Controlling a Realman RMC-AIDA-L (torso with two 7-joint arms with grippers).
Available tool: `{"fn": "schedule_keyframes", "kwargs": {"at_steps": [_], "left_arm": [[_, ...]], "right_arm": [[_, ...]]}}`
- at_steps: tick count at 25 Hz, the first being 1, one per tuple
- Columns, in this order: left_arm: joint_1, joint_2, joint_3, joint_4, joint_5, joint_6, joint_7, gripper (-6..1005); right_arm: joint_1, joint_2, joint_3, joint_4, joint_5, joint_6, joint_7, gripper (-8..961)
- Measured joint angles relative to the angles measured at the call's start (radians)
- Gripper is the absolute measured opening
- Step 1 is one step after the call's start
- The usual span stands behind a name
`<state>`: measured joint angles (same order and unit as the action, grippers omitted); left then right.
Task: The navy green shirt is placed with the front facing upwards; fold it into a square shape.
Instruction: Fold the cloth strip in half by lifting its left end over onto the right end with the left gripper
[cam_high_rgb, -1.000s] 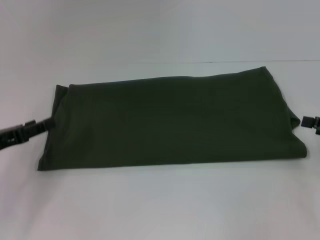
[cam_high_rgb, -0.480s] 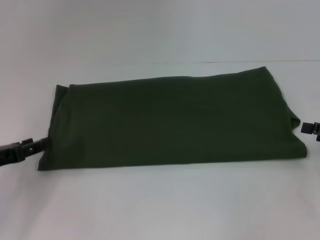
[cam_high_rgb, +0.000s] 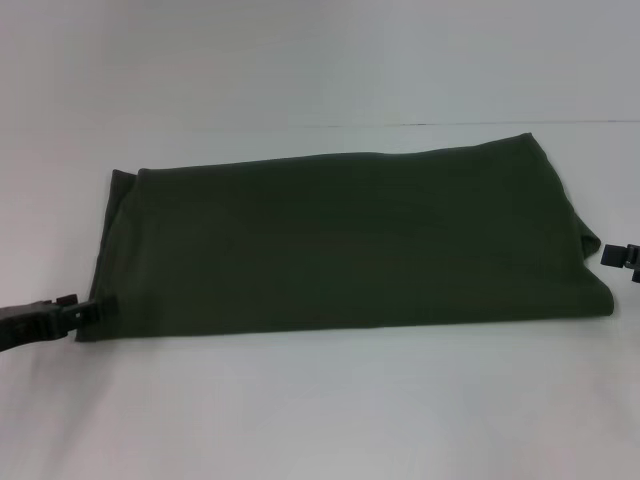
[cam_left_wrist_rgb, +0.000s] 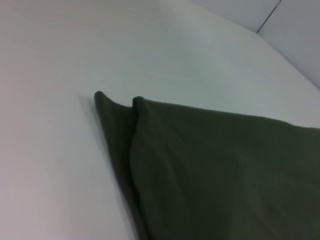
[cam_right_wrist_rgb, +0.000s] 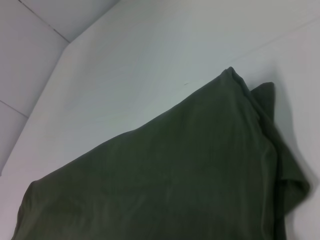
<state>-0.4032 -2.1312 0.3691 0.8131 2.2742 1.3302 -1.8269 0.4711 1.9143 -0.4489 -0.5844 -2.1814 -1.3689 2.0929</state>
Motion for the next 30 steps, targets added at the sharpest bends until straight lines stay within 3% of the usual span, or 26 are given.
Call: {"fn": "schedule_keyframes", "kwargs": {"at_steps": [13, 30], "left_arm": [[0.003, -0.007, 0.029, -0.014, 0.007, -0.074, 0.0, 736], [-0.002, -0.016, 0.079, -0.008, 0.028, -0.076, -0.002, 729]], "right_arm": [[-0.003, 0.002, 0.003, 0.001, 0.0, 0.001, 0.001, 915], [-0.008, 0.002, 0.004, 0.002, 0.004, 0.001, 0.003, 915]]}}
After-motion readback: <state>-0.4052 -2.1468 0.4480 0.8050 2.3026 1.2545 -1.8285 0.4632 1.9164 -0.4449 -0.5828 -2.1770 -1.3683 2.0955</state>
